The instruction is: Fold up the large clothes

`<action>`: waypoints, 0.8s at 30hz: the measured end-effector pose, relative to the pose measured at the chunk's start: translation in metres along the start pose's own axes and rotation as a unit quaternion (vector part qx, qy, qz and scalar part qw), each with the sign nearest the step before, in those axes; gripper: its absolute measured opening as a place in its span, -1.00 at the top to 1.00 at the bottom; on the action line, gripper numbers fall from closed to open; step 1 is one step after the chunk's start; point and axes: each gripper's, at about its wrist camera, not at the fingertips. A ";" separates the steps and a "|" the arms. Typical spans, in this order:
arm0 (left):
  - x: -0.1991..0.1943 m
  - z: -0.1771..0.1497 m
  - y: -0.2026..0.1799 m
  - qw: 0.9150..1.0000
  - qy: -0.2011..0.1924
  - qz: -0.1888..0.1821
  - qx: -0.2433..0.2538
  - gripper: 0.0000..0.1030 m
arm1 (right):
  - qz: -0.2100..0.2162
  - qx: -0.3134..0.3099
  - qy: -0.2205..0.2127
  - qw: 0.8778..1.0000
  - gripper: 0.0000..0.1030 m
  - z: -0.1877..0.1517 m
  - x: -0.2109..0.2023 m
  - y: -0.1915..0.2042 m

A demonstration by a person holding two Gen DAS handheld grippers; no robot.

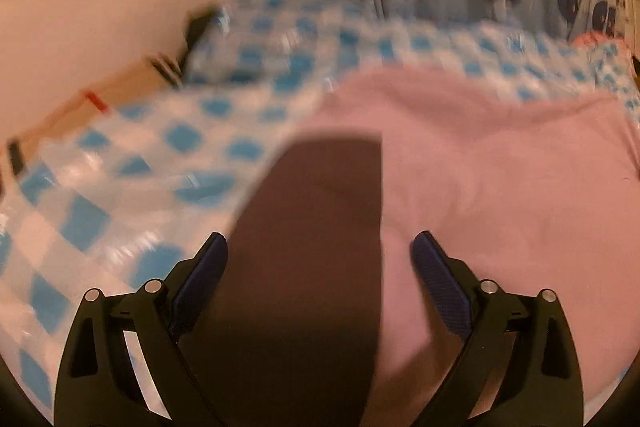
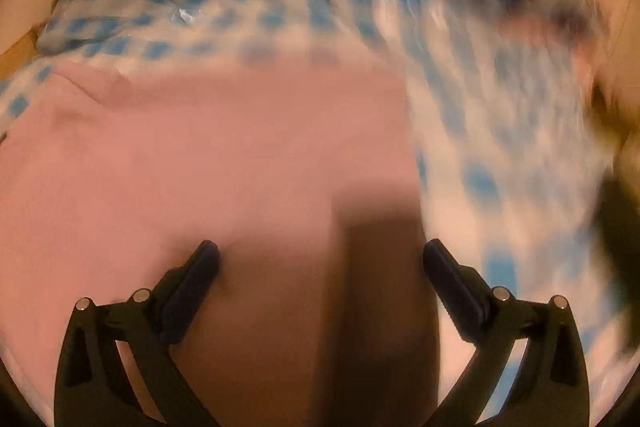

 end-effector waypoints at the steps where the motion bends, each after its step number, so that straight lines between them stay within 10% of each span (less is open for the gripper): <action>1: 0.003 -0.001 -0.006 1.000 0.002 0.002 0.013 -0.78 | 0.057 0.048 0.026 0.997 -0.90 -0.011 0.020 -0.021; 9: -0.036 0.015 0.001 0.996 -0.057 0.074 0.011 -0.76 | 0.009 -0.004 -0.048 0.999 -0.89 -0.028 -0.062 0.009; 18: -0.021 0.101 0.024 0.986 -0.128 0.098 -0.042 -0.76 | 0.045 0.059 0.010 0.997 -0.89 -0.073 -0.020 -0.016; 24: 0.112 0.101 0.005 0.997 0.073 0.016 -0.018 -0.59 | 0.070 0.073 0.005 0.995 -0.89 -0.084 -0.025 -0.027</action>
Point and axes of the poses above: each gripper's, at about its wrist camera, not at the fingertips, and x roughly the way its jaws point, y to its left, z to its top, and after that the axes turned 8 degrees about x, right-handed
